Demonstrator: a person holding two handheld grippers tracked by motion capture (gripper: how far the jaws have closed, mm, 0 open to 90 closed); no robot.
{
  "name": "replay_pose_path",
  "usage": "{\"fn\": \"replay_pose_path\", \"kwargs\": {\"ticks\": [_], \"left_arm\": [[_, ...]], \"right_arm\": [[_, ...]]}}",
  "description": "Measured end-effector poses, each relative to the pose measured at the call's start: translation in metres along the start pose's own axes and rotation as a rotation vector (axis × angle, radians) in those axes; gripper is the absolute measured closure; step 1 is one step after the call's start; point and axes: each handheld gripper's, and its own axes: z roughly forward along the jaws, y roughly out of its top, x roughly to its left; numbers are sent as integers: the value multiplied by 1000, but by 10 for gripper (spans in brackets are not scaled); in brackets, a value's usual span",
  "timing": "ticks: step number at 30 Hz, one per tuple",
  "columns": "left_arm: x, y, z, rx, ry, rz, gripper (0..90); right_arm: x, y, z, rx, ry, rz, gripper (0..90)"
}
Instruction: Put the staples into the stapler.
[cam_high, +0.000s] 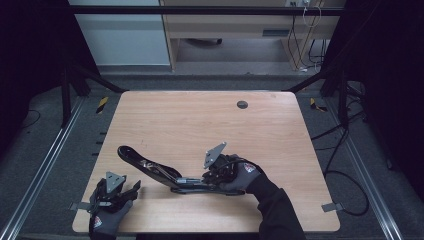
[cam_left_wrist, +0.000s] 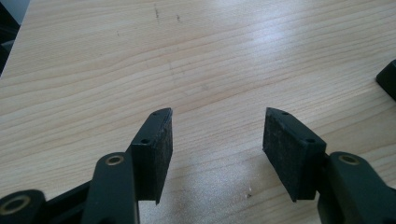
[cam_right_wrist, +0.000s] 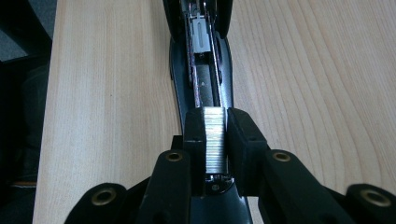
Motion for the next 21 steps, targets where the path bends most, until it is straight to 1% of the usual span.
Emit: {"fn": "replay_pose_path", "kwargs": {"ticks": [21], "left_arm": [[0, 0, 0, 1, 1, 0, 420]], "right_arm": [[-1, -1, 0, 0, 3, -23, 782]]}}
